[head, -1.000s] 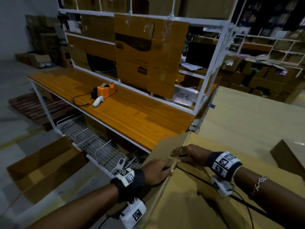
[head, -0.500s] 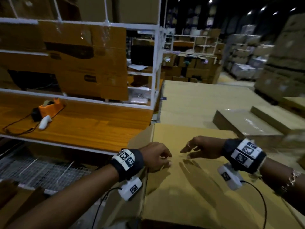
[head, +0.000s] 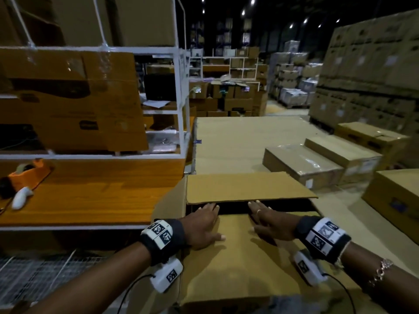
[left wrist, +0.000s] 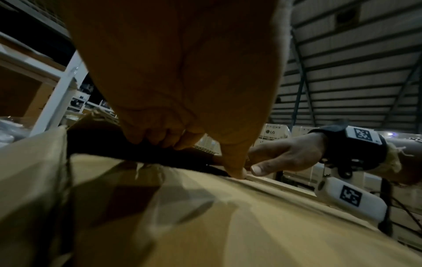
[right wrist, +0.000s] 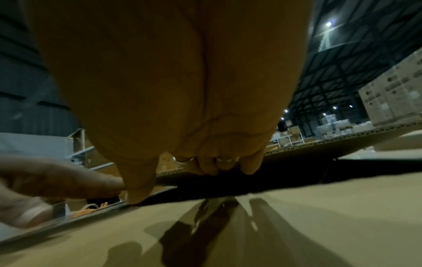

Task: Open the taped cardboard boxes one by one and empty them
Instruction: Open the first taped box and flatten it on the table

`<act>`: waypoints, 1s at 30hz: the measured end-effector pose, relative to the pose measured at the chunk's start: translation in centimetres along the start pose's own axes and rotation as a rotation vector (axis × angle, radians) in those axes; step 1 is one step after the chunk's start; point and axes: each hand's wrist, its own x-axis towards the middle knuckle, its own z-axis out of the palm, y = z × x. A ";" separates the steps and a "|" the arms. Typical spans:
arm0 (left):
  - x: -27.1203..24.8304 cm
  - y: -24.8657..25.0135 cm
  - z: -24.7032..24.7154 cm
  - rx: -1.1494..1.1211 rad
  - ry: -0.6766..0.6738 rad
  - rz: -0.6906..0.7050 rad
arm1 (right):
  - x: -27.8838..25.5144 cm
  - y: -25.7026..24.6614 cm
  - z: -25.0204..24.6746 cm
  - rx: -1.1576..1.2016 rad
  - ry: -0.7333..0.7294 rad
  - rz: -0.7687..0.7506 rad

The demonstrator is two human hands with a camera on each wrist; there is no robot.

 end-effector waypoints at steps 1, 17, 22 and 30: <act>0.1 0.2 -0.6 -0.005 0.030 -0.003 | -0.2 0.2 -0.5 -0.012 0.040 -0.021; 15.7 -4.0 -10.3 0.397 0.200 -0.061 | 12.3 7.2 -10.2 0.094 0.380 -0.198; 22.1 -6.3 -8.1 0.418 0.213 -0.143 | 19.0 9.8 -8.7 0.078 0.366 -0.147; 27.0 -9.3 -2.7 0.070 0.257 -0.146 | 26.1 14.2 -3.5 -0.033 0.319 -0.115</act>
